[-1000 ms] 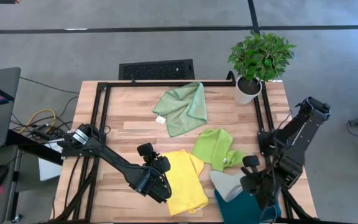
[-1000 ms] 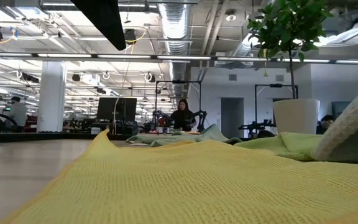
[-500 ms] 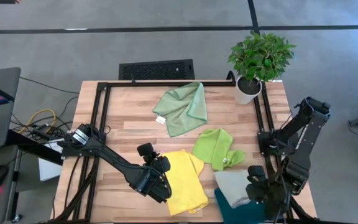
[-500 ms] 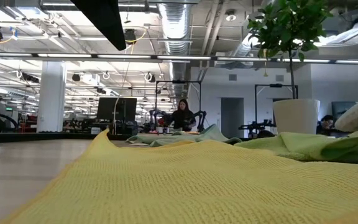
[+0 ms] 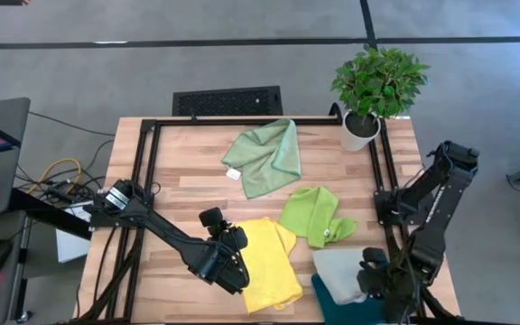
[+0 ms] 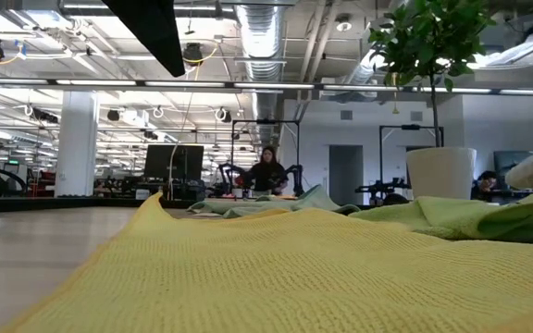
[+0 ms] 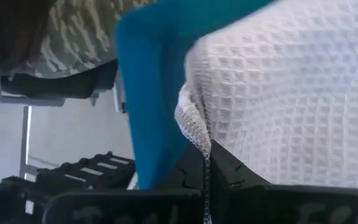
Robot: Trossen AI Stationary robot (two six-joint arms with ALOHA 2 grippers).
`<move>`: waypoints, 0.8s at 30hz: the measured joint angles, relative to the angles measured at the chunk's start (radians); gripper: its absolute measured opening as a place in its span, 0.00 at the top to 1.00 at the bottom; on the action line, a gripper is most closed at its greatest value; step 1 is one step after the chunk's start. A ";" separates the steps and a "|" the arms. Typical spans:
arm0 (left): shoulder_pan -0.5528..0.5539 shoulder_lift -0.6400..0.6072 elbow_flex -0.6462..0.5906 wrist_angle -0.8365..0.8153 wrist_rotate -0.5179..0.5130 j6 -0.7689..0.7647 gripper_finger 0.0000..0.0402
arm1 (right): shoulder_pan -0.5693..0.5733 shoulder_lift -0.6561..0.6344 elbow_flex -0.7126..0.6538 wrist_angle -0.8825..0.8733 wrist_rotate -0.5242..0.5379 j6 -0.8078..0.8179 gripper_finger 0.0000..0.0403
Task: Fold microfiber towels
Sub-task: Put the gray towel in the bin
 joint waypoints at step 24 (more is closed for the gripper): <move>0.015 0.000 0.000 0.033 0.026 0.030 0.65 | 0.033 0.000 -0.203 0.350 -0.086 0.237 0.96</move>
